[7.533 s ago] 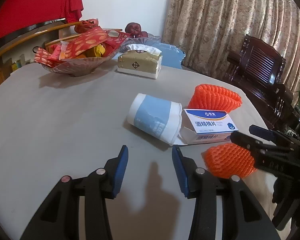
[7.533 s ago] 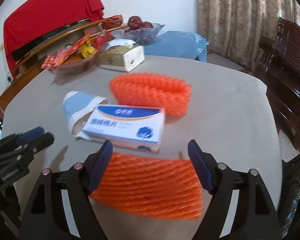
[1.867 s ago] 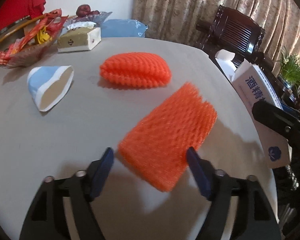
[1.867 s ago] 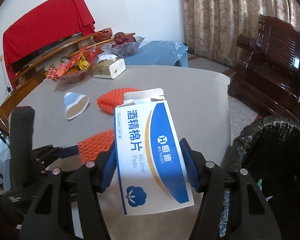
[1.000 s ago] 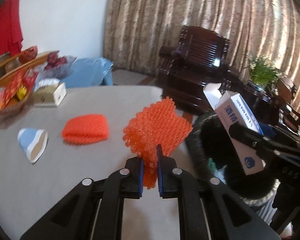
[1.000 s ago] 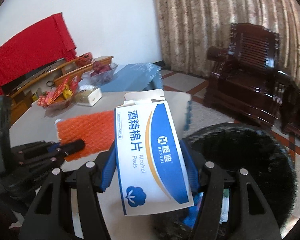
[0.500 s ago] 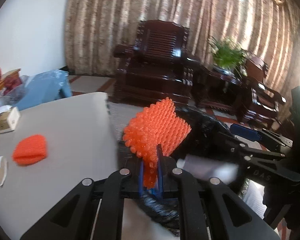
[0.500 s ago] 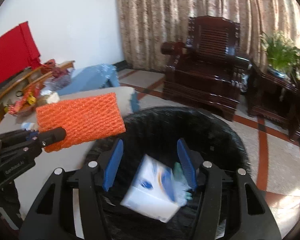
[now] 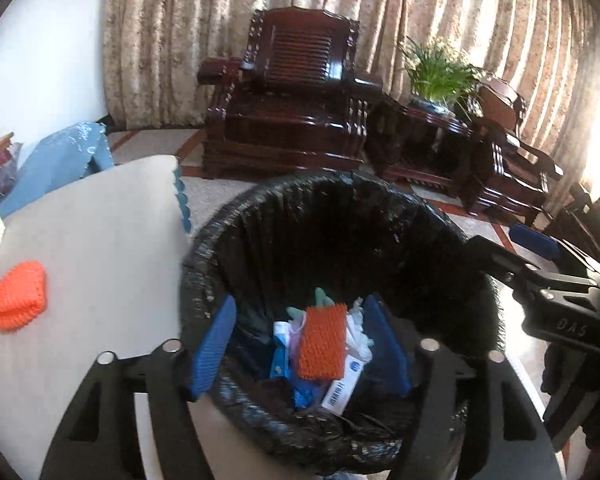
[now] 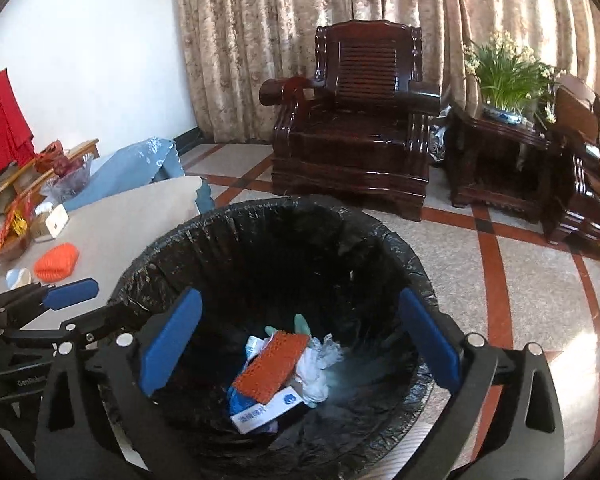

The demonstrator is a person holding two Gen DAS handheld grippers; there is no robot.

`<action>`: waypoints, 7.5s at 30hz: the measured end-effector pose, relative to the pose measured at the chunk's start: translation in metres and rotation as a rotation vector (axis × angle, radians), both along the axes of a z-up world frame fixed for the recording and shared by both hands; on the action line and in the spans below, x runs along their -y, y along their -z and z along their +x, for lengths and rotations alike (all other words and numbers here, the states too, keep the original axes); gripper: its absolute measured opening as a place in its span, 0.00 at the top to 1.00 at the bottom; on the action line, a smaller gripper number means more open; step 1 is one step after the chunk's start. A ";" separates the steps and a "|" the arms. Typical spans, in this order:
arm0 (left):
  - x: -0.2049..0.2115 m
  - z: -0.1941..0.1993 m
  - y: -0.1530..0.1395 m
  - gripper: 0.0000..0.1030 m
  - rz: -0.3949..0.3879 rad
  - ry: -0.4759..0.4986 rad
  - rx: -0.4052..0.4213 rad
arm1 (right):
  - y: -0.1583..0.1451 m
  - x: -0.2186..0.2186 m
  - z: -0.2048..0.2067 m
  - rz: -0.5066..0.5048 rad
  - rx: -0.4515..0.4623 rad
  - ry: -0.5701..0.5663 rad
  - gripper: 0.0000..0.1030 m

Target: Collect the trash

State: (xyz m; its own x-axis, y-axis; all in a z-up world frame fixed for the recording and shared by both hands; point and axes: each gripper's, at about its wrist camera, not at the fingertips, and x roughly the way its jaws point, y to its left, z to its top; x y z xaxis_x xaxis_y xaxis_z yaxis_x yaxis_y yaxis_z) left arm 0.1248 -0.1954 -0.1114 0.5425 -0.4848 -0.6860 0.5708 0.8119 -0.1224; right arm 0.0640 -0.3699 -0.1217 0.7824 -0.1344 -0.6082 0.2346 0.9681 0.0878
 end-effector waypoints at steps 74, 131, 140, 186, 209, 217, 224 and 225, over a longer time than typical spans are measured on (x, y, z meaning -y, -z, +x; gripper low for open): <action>-0.378 0.120 0.077 0.79 -0.005 -0.819 -0.091 | 0.069 -0.375 0.240 0.058 -0.190 -0.702 0.68; -0.006 0.009 -0.045 0.82 -0.077 -0.080 0.149 | -0.071 -0.010 0.024 -0.082 0.105 -0.116 0.75; 0.039 0.025 -0.010 0.74 -0.018 0.004 0.084 | -0.028 0.021 0.038 -0.085 0.000 -0.083 0.66; -0.077 -0.088 -0.141 0.07 -0.057 -0.275 0.246 | -0.137 -0.059 -0.055 -0.028 0.088 -0.205 0.05; -0.090 -0.091 -0.143 0.07 -0.076 -0.303 0.252 | -0.140 -0.074 -0.047 -0.049 0.086 -0.232 0.05; -0.091 -0.090 -0.143 0.07 -0.076 -0.305 0.254 | -0.140 -0.076 -0.046 -0.050 0.085 -0.232 0.05; -0.091 -0.090 -0.143 0.07 -0.078 -0.304 0.252 | -0.140 -0.076 -0.045 -0.050 0.086 -0.232 0.05; -0.091 -0.091 -0.143 0.07 -0.077 -0.304 0.254 | -0.139 -0.076 -0.045 -0.050 0.085 -0.232 0.05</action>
State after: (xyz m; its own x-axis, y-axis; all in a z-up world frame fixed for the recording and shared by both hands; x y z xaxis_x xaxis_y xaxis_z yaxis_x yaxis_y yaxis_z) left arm 0.0343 -0.1047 0.0318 0.8167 -0.3209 -0.4796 0.3257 0.9424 -0.0759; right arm 0.0186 -0.2937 0.0178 0.8440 0.0263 -0.5357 -0.0004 0.9988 0.0484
